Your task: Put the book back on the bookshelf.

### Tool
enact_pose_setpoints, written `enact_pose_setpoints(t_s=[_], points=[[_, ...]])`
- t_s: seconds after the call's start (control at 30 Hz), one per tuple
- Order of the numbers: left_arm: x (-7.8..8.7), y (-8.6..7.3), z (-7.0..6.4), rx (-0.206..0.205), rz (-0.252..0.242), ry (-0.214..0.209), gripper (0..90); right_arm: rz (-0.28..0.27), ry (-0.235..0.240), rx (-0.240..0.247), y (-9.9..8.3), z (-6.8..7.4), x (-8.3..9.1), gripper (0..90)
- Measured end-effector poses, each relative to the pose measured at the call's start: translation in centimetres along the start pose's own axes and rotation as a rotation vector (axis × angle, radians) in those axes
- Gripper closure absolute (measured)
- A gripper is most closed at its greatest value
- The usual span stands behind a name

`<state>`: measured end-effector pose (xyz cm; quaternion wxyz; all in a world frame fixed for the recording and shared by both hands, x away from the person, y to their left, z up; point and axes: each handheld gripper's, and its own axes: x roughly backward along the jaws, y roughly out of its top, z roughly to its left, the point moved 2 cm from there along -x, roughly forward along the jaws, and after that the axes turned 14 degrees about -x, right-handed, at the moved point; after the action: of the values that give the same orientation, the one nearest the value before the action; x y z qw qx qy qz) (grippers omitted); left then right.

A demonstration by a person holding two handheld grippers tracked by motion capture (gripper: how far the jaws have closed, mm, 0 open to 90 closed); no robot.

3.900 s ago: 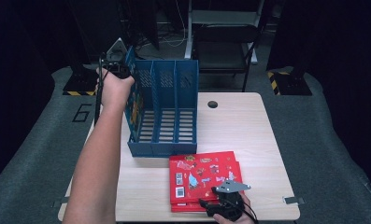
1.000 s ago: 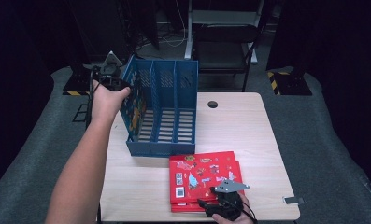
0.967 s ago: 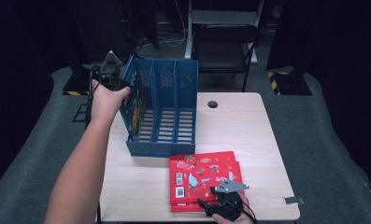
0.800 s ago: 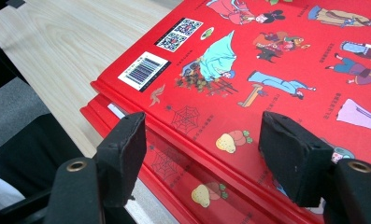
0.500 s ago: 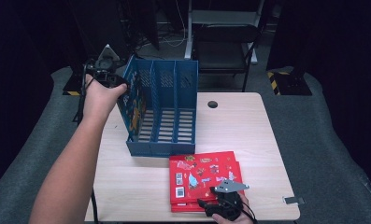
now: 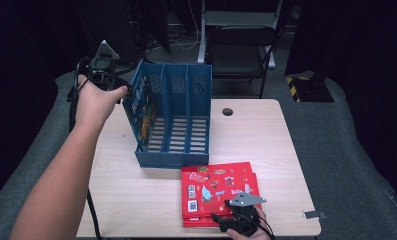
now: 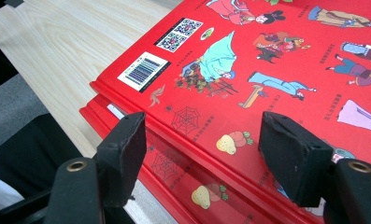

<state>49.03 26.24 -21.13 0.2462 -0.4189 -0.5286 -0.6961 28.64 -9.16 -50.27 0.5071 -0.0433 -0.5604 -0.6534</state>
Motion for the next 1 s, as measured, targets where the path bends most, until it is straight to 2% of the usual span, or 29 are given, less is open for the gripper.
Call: enact_pose_setpoints(t_s=[0.27,0.43,0.53,0.73,1.0], points=[[1.4,0.2,-1.4,-0.042,-0.011,-0.017,47.6,0.0,-0.01,0.002,0.0,0.0,0.0,31.9],[2.0,0.6,-2.8,-0.093,-0.018,-0.037,47.8,-0.001,-0.011,0.001,0.0,0.0,0.0,31.9],[1.9,0.6,-3.6,-0.122,-0.013,-0.039,48.1,-0.001,-0.009,0.005,0.0,0.0,-0.1,31.9],[1.6,0.4,-5.1,-0.168,-0.014,-0.073,48.7,-0.001,-0.004,0.003,0.0,0.0,0.0,31.9],[0.8,-0.6,-7.0,-0.235,-0.02,-0.117,49.6,0.0,-0.004,0.002,0.0,0.0,-0.1,32.0]])
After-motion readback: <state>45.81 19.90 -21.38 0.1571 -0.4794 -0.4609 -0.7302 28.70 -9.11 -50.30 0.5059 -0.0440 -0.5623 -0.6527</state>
